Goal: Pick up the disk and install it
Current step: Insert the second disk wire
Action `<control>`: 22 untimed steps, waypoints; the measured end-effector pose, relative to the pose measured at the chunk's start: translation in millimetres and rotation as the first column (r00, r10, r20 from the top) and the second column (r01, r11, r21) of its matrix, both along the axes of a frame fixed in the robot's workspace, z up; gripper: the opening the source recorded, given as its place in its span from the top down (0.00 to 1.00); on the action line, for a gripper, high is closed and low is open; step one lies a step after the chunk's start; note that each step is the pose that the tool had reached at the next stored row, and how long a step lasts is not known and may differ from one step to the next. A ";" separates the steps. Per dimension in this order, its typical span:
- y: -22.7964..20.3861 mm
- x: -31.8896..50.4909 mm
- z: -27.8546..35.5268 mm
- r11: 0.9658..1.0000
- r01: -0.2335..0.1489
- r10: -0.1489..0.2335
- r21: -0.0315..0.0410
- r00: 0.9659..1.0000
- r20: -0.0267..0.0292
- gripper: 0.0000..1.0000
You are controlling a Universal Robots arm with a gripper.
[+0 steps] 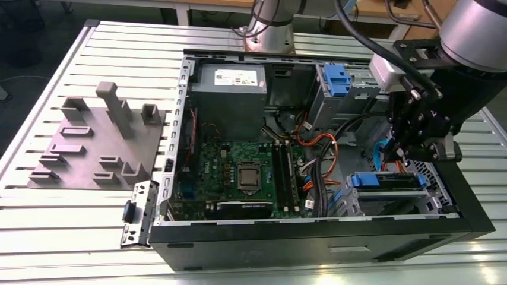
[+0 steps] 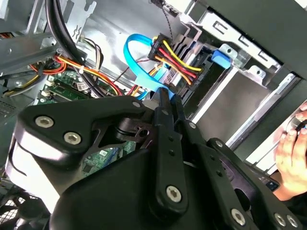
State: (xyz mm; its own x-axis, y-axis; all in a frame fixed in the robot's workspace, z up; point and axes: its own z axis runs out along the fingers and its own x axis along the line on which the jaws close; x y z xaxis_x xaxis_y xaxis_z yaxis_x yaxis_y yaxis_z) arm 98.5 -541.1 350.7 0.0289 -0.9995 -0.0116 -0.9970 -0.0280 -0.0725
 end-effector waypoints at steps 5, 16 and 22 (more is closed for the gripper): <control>-3.2 -1.8 -4.7 1.000 0.000 0.000 -0.001 1.000 0.007 0.84; -9.8 -3.6 -9.9 1.000 0.000 0.000 -0.001 1.000 0.031 0.84; -16.5 -5.5 -14.7 1.000 0.000 0.000 -0.001 0.999 0.037 0.84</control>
State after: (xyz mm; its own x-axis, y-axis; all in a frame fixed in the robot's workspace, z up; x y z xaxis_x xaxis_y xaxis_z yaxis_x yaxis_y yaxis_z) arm 93.0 -557.6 336.1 0.0295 -0.9995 -0.0097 -0.9936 -0.0283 -0.1093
